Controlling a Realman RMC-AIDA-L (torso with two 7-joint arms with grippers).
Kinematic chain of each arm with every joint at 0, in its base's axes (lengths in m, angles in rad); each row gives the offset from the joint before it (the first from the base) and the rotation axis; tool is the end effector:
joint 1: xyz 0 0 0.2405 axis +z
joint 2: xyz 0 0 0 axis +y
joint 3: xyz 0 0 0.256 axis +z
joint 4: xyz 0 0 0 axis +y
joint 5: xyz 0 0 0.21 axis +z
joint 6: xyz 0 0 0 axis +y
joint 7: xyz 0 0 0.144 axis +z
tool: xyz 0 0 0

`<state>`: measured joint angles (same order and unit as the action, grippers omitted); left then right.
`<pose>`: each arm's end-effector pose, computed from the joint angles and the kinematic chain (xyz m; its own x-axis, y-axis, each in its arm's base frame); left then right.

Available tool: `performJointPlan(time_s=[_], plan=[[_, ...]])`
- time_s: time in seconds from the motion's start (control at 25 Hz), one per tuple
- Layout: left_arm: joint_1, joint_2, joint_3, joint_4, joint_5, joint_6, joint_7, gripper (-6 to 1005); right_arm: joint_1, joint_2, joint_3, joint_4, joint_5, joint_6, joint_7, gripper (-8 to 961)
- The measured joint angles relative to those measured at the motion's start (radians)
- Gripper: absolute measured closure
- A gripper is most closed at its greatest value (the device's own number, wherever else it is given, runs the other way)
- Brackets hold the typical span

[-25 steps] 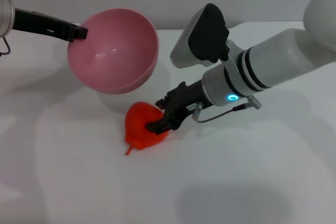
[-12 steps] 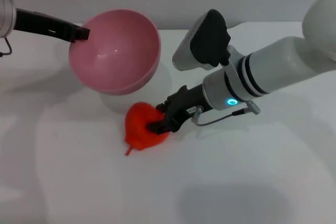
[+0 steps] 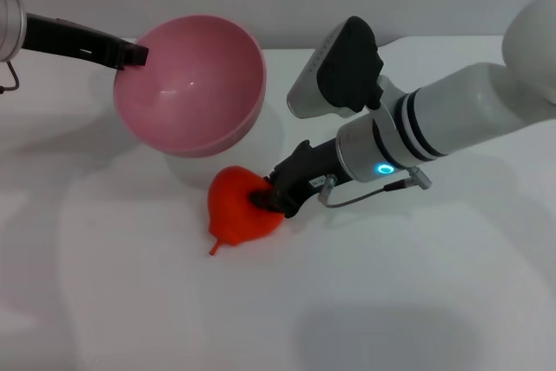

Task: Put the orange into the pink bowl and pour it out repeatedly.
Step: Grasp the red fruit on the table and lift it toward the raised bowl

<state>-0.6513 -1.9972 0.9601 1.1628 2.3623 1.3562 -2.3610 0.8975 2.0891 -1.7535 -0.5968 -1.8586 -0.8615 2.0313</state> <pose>-0.2042 0.4136 0.0780 0.7140 0.6426 0.2780 0.6891 -0.5745 -0.4418 0.1476 0.3833 -0.1318 0.9301 -0.3672 0.0091 -0.3574 -0.9104 -0.2083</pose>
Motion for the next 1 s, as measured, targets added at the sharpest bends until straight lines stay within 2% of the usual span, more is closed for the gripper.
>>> performJointPlan(time_s=[0.08,0.24,0.4,0.48,0.52,0.56,0.72,0.96,1.0], plan=[[0.000,0.000,0.000,0.000,0.000,0.000,0.000,958,0.001,0.000,-0.001,-0.003,0.000,-0.001,0.000,691],[0.004,0.000,0.000,0.000,0.000,0.001,0.002,958,-0.014,-0.003,-0.001,-0.029,0.001,-0.003,0.001,776],[0.008,0.002,0.000,0.003,0.000,0.002,0.005,958,-0.078,-0.015,0.016,-0.119,-0.004,-0.008,0.035,841],[0.009,0.003,-0.003,0.005,0.000,0.002,0.005,958,-0.127,-0.021,0.032,-0.189,-0.037,-0.012,0.072,855],[0.009,0.004,-0.005,0.007,0.000,0.002,0.006,958,-0.181,-0.022,0.074,-0.264,-0.099,-0.022,0.104,862],[0.009,0.005,-0.006,0.007,0.000,0.002,0.006,958,-0.181,-0.022,0.074,-0.264,-0.099,-0.022,0.104,870],[0.005,0.008,-0.006,0.008,0.000,0.001,0.006,958,-0.291,-0.018,0.166,-0.398,-0.208,-0.037,0.157,887],[0.003,0.001,0.001,0.008,0.000,0.002,0.009,958,-0.377,-0.019,0.266,-0.506,-0.260,-0.037,0.165,896],[0.004,-0.007,0.007,0.008,0.000,0.002,0.010,958,-0.392,-0.017,0.287,-0.531,-0.277,-0.037,0.165,898]])
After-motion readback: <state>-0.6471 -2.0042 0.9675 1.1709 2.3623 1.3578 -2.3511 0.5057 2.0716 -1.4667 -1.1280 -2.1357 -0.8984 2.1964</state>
